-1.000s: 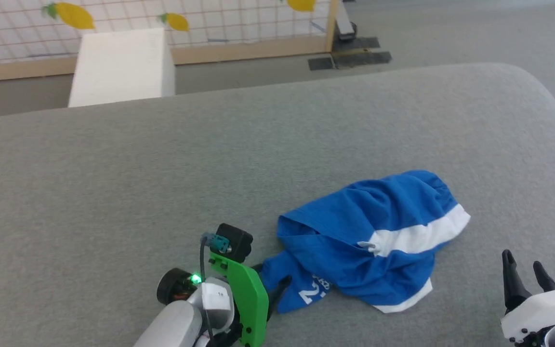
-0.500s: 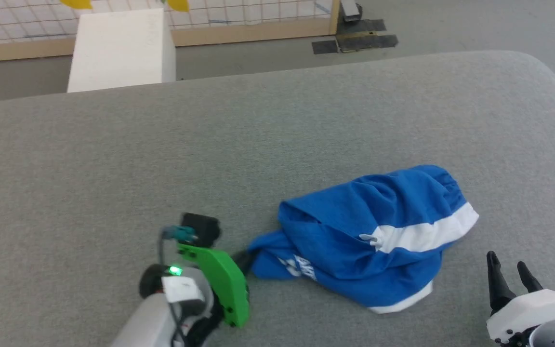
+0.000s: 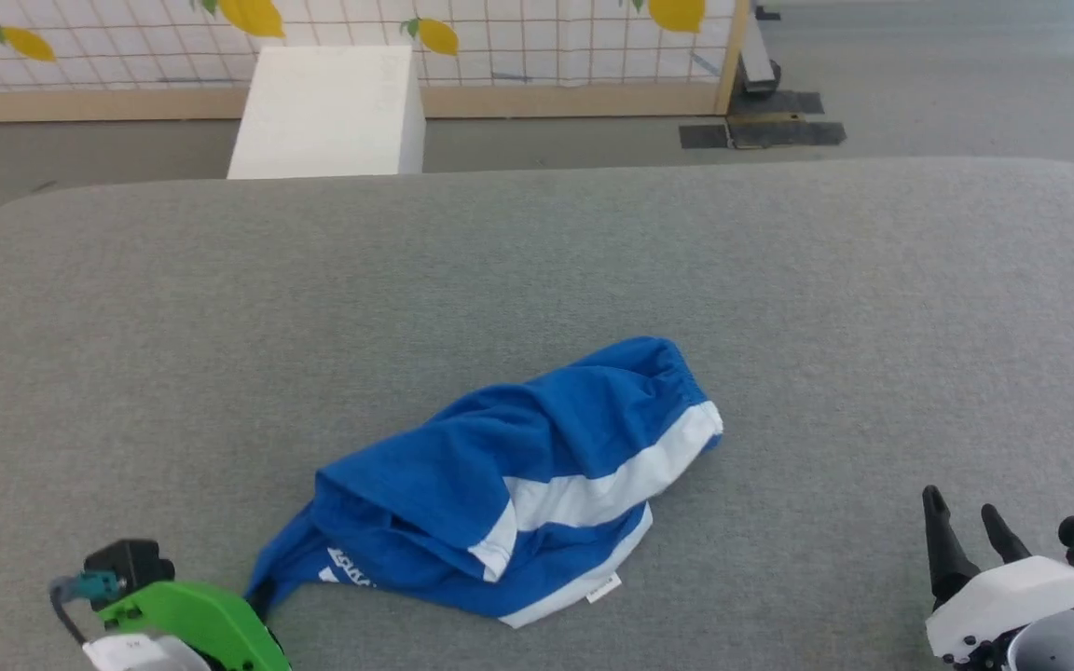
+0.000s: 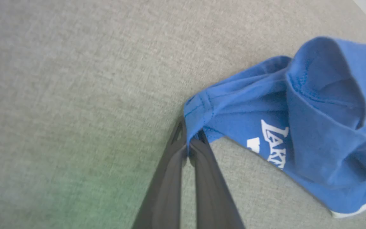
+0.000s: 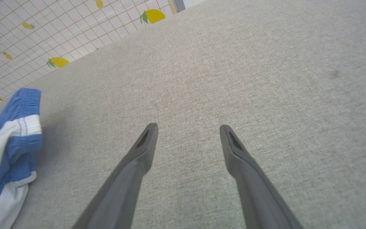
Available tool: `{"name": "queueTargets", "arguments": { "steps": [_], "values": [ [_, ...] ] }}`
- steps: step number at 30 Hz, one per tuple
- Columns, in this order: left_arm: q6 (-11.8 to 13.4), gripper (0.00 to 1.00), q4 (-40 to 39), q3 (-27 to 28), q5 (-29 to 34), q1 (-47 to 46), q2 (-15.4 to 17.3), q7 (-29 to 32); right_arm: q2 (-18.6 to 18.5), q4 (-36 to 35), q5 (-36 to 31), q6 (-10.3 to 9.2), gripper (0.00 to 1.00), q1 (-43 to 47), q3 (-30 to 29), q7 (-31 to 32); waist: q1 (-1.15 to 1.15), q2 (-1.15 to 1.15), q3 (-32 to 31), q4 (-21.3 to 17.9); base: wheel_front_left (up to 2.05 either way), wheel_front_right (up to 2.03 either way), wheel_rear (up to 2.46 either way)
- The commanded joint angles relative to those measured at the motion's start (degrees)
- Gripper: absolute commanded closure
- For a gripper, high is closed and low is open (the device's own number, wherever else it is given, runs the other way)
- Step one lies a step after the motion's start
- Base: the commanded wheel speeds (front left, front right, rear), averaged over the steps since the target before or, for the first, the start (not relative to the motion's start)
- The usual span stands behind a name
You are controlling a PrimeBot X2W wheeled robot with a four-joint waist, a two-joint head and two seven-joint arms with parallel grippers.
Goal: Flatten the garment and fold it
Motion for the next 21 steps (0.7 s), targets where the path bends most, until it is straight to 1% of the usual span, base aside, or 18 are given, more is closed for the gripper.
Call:
{"name": "queueTargets", "arguments": {
  "steps": [1,4,8,10,12,14,17,19,21],
  "values": [
    [-0.35,0.00,0.00,0.22,-0.58,0.55,-0.32,-0.19,-0.01,0.24,0.01,-0.09,0.00,-0.45,0.30,0.03,0.00,0.00,-0.76,0.74,0.00,0.00,0.00],
    [-1.14,0.00,-1.22,0.72,-0.71,0.55,-0.55,-2.22,-0.01,0.37,0.18,-0.09,0.00,-0.35,0.64,-0.01,0.00,0.00,-1.09,1.29,0.00,0.00,0.00],
    [-1.71,0.00,-5.75,1.11,3.46,-1.72,0.91,-9.05,-0.01,0.55,0.26,-0.09,0.00,-0.23,1.30,0.10,0.00,0.00,-1.58,1.57,0.00,0.00,0.00],
    [-2.80,0.00,-8.99,-0.24,6.49,-3.16,1.61,-12.26,-0.01,0.67,0.26,-0.09,0.00,-0.08,1.41,0.14,0.00,0.00,-1.88,1.66,0.00,0.00,0.00],
    [-4.30,0.00,-11.97,-3.20,8.54,-4.13,1.44,-12.77,-0.01,0.80,0.27,-0.09,0.00,0.07,1.58,0.20,0.00,0.00,-2.15,1.61,0.00,0.00,0.00],
    [-5.79,0.00,-14.11,-7.63,10.04,-4.71,0.89,-10.28,-0.01,0.90,0.32,-0.09,0.00,0.24,1.65,0.21,0.00,0.00,-2.26,1.63,0.00,0.00,0.00],
    [-7.67,0.00,-15.92,-14.55,10.56,-4.99,-0.47,-3.58,-0.01,1.04,0.35,-0.09,0.00,0.30,1.86,0.23,0.00,0.00,-2.12,1.44,0.00,0.00,0.00],
    [-8.30,0.00,-16.29,-18.66,11.00,-4.86,-0.67,1.71,-0.01,1.09,0.44,-0.09,0.00,0.17,2.02,0.19,0.00,0.00,-1.83,1.29,0.00,0.00,0.00],
    [-8.59,0.00,-16.52,-21.56,10.45,-4.51,-1.38,5.88,-0.01,1.17,0.56,-0.09,0.00,0.08,2.16,0.09,0.00,0.00,-1.55,1.16,0.00,0.00,0.00]
  ]
}}
